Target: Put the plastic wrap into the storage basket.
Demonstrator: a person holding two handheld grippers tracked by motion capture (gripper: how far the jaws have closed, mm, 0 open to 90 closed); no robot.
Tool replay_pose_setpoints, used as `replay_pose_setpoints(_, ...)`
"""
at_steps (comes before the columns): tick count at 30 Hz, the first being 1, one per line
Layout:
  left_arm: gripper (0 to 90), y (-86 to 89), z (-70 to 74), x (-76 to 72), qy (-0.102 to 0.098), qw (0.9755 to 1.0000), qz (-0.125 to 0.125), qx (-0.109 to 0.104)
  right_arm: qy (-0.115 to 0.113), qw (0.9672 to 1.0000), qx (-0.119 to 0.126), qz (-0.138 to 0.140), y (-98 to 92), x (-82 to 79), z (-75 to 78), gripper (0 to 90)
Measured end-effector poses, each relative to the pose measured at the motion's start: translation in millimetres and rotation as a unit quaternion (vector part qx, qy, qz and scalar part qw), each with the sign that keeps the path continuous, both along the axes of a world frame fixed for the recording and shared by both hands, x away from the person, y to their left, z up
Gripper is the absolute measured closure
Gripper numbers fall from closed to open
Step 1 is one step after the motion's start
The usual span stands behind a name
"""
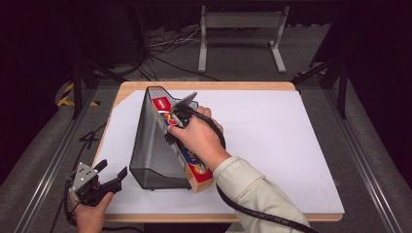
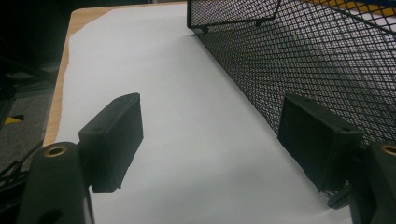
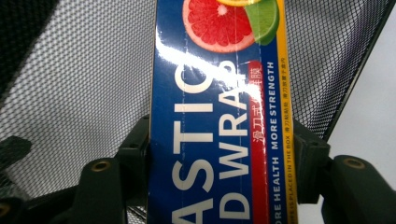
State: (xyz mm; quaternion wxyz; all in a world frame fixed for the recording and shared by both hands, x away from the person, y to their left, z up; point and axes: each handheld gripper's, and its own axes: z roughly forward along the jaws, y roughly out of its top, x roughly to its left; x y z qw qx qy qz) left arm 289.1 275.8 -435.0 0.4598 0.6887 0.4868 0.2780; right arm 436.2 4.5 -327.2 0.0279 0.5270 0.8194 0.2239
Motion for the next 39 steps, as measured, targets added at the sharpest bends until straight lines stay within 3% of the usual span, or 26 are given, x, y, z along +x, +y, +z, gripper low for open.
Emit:
replay_pose_setpoints(9, 23.3, -0.1, 0.0, -0.6, -0.001, 1.0000, -0.001, 0.000, 0.017, 0.9997, -0.018, -0.005, 7.8, 7.6, -10.8, 39.4)
replay_pose_setpoints(15, 23.3, 0.2, -0.1, -0.5, -0.001, 1.0000, -0.002, 0.001, 0.012, 0.9990, -0.042, -0.009, 9.6, 12.4, -15.9, 39.3)
replay_pose_setpoints(24, 23.3, 1.2, -0.3, -1.6, 0.001, 1.0000, 0.000, -0.002, 0.016, 0.9984, -0.054, -0.005, 12.8, 16.4, -23.7, 38.7)
replay_pose_setpoints(34, 23.3, 2.5, -0.6, -4.0, 0.000, 1.0000, 0.003, 0.001, -0.002, 0.9986, -0.053, 0.005, 10.5, 18.3, -22.6, 35.5)
replay_pose_setpoints(39, 23.3, 0.4, -0.8, -3.7, 0.002, 1.0000, 0.001, 0.007, -0.012, 0.9990, -0.041, 0.014, 9.8, 15.9, -19.8, 27.8)
